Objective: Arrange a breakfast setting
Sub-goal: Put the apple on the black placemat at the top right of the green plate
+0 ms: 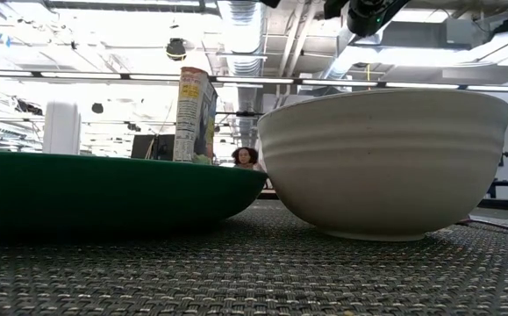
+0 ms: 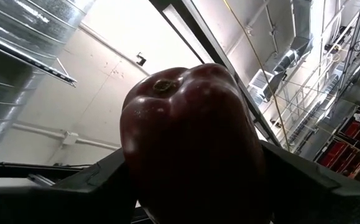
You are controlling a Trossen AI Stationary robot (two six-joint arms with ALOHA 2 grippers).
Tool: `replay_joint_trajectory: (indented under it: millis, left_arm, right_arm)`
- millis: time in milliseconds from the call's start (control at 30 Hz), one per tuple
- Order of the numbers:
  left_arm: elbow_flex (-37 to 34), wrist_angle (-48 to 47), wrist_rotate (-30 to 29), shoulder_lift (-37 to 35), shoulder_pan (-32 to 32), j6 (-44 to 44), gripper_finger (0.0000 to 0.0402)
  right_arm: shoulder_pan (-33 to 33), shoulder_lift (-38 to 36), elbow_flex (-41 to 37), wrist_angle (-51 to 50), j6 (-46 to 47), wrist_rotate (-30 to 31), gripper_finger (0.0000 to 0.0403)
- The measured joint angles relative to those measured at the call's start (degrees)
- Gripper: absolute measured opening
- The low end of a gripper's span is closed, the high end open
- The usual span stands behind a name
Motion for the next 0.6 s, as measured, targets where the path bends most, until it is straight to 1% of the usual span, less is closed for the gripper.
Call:
replay_joint_trajectory:
  millis: [233,333,433,600]
  left_arm:
    - [-0.1,0.3,-0.8,-1.7,0.0,-0.5,0.0237]
    - [0.0,0.9,-1.9,-1.9,0.1,-0.2,0.0237]
    - [0.0,0.9,-3.0,-1.9,0.1,1.9,0.0237]
    - [0.0,1.0,-5.7,-2.6,0.4,4.9,0.0237]
  right_arm:
    - [0.1,0.0,0.1,-1.1,-0.9,-1.1,0.0345]
    - [0.5,0.0,0.1,-1.7,-2.9,-1.1,0.0345]
    - [0.4,0.0,0.0,-2.4,-2.8,-2.0,0.0342]
    - [1.0,0.0,0.0,-4.4,-1.5,-5.3,0.0347]
